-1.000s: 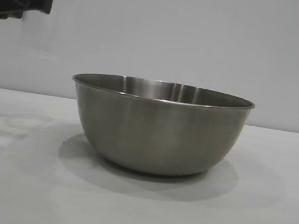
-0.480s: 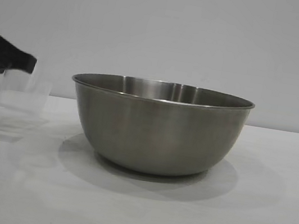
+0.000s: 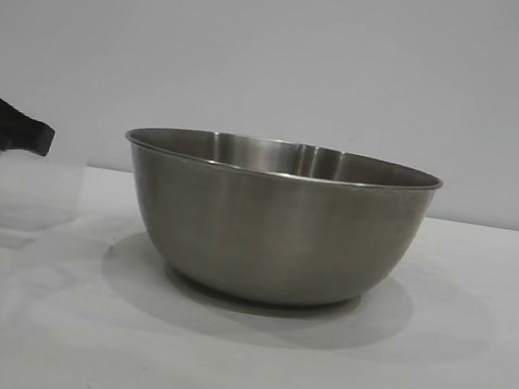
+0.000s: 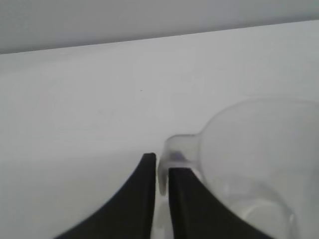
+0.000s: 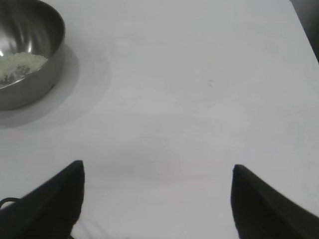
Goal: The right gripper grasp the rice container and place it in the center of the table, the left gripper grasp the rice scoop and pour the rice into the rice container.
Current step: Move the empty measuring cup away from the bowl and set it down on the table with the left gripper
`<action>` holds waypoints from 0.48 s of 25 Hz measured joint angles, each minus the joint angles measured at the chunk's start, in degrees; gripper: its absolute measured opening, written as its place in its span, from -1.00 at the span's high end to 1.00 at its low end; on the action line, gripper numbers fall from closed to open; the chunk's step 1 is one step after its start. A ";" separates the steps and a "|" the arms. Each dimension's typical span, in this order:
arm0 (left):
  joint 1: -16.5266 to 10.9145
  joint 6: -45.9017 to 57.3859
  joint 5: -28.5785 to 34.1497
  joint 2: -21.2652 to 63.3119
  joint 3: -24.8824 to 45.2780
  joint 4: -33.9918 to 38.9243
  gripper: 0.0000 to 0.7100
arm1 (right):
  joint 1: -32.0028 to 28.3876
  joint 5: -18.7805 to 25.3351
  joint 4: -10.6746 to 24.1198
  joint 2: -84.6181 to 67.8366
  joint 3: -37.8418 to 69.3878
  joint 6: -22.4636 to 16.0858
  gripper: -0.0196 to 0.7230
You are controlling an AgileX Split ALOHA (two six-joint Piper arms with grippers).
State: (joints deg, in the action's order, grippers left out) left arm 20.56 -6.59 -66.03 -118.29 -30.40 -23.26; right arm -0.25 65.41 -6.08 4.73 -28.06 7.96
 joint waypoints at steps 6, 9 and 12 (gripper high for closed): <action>0.00 0.13 0.00 0.00 1.23 0.12 0.24 | 0.00 0.00 0.00 0.00 0.00 0.00 -0.55; 0.00 0.25 0.00 0.12 3.45 0.25 0.12 | 0.00 0.00 0.00 0.00 0.00 0.00 -0.55; 0.00 0.25 0.00 2.10 5.93 1.49 0.17 | 0.00 0.00 0.00 0.00 0.00 0.00 -0.55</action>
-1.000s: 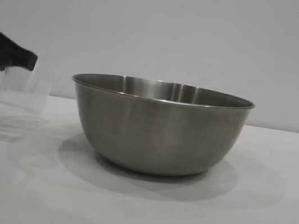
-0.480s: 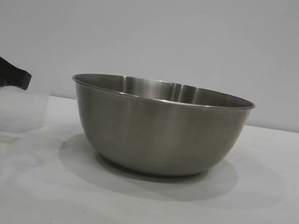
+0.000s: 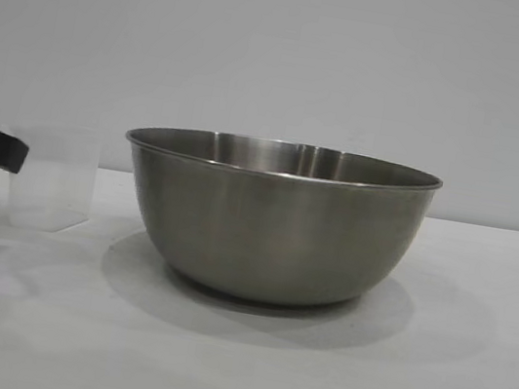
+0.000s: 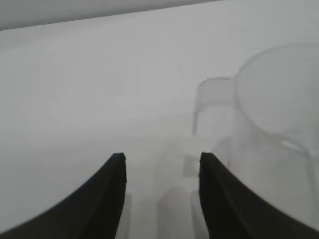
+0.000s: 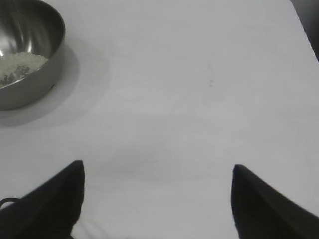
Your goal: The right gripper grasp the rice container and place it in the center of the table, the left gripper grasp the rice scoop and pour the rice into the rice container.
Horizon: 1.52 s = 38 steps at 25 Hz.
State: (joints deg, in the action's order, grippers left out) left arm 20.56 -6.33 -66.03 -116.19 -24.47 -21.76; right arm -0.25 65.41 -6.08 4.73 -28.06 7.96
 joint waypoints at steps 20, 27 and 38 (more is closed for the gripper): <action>0.00 0.15 27.41 36.08 5.95 10.97 0.17 | 0.00 0.00 0.00 0.00 0.00 0.00 -0.55; 0.00 0.15 53.17 46.94 0.60 11.32 -0.09 | 0.00 0.00 0.00 0.00 0.00 0.00 -0.55; 0.00 0.15 97.77 59.50 -13.44 15.80 -0.09 | 0.00 0.00 0.00 0.00 0.00 0.00 -0.55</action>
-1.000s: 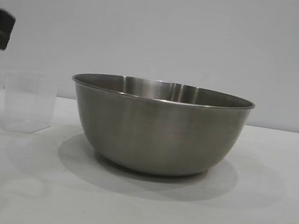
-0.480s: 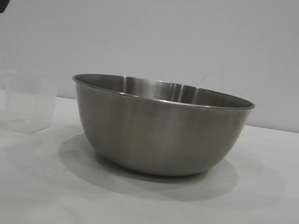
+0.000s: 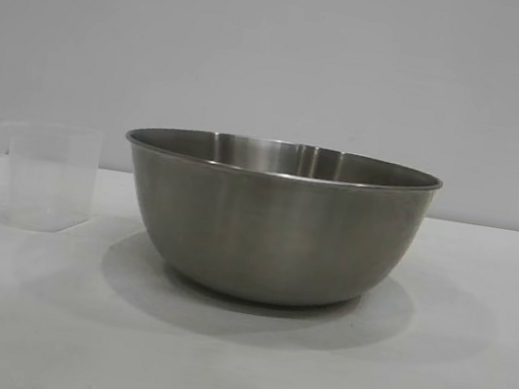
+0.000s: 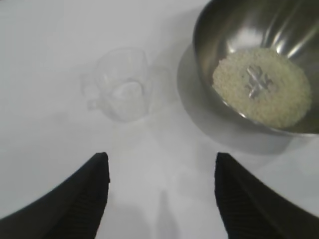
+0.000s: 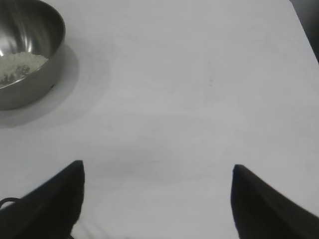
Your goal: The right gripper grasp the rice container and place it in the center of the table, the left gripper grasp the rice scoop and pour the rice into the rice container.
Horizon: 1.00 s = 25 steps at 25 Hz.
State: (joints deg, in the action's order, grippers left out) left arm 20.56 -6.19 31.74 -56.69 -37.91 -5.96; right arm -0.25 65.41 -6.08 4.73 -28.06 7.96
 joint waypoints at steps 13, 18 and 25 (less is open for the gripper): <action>0.00 0.13 36.53 20.57 -3.82 1.03 -0.09 | 0.00 0.00 0.00 0.00 0.00 0.00 -0.55; 0.00 0.91 40.03 31.22 -3.82 1.16 -0.09 | 0.00 0.00 0.00 0.00 0.00 0.00 -0.55; 0.00 1.80 39.63 47.33 3.70 2.65 -0.09 | 0.00 0.00 0.00 0.00 0.00 0.00 -0.55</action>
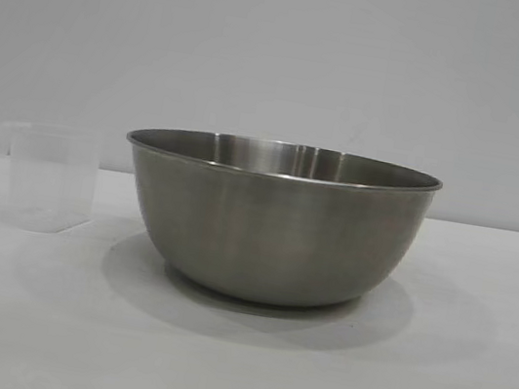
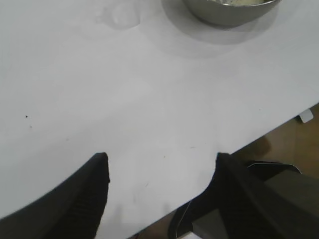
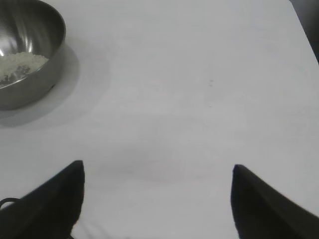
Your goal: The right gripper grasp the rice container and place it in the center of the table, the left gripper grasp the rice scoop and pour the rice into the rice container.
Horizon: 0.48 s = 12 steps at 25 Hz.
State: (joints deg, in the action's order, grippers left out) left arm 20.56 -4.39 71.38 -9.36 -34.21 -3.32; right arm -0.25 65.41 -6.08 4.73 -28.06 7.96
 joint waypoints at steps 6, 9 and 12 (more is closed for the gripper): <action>0.00 0.00 -5.76 8.91 5.78 1.52 -0.09 | 0.00 0.00 0.00 0.00 0.00 0.00 -0.55; 0.00 0.74 -6.45 9.53 6.03 2.52 -0.09 | 0.00 0.00 0.00 0.00 0.00 0.00 -0.55; 0.00 1.07 -6.94 9.53 6.03 2.86 -0.09 | 0.00 0.00 0.00 0.00 0.00 0.00 -0.55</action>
State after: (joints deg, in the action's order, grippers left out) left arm 20.56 -3.32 64.44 0.17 -28.17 -0.45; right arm -0.25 65.41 -6.08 4.73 -28.06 7.96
